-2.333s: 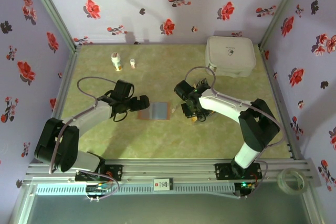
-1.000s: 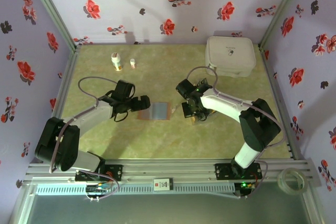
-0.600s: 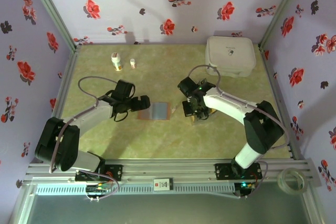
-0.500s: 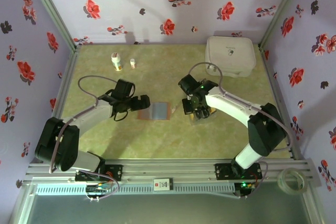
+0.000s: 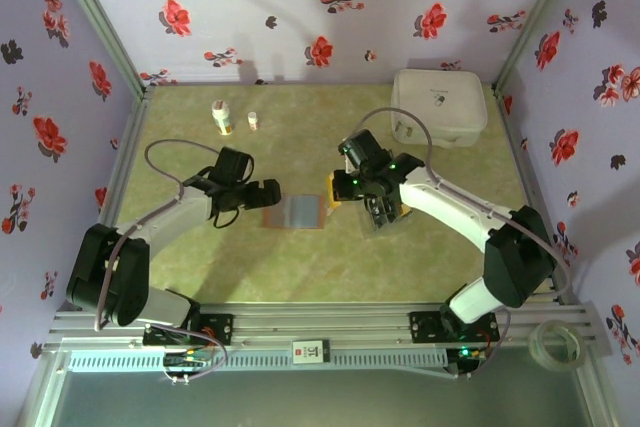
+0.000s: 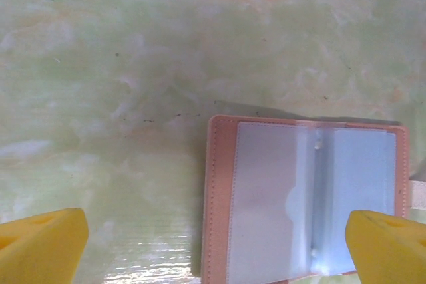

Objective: Put the credit cards into the card holder
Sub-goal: Pick up the credit card from the storage box, then insert the credit card into the card slot.

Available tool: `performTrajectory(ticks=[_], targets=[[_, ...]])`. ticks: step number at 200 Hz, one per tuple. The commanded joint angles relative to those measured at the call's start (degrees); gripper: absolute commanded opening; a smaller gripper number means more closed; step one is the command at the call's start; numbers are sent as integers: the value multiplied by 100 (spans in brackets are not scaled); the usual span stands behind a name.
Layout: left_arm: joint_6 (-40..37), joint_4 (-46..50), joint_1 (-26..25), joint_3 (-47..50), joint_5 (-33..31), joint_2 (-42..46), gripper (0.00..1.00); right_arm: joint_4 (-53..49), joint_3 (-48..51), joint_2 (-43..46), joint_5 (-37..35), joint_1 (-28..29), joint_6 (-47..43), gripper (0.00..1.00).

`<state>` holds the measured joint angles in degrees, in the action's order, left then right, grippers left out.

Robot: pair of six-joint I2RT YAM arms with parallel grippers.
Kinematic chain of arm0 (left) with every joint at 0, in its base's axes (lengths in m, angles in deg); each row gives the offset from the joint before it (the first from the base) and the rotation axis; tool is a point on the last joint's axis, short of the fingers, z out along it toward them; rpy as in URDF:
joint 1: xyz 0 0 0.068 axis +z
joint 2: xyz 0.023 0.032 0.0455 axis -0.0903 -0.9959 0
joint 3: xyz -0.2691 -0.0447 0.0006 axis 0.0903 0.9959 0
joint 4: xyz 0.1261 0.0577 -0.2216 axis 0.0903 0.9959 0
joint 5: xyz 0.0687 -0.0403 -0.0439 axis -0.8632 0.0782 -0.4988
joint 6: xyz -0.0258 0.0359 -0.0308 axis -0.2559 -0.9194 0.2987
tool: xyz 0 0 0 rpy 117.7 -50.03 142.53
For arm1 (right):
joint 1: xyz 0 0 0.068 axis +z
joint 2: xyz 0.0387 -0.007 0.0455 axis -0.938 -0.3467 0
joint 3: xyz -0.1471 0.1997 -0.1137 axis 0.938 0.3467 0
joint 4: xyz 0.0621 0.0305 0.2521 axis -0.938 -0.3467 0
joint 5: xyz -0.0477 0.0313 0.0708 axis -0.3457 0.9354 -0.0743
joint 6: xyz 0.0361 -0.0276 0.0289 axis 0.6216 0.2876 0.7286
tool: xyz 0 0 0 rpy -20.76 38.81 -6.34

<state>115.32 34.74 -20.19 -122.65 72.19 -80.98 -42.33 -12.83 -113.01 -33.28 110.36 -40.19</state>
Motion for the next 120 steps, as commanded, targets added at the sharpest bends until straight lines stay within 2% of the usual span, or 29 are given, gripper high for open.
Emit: performTrajectory(ticks=[1, 46, 120], targets=[[-257, 262, 40, -82, -231, 51, 100, 1643, 348, -225, 645, 50, 865, 0], [-202, 184, 40, -57, -276, -164, 100, 2865, 568, -892, 698, 378, 1501, 0], [-255, 270, -31, -136, -332, -419, 100, 3289, 775, -1357, 660, 532, 1567, 0]])
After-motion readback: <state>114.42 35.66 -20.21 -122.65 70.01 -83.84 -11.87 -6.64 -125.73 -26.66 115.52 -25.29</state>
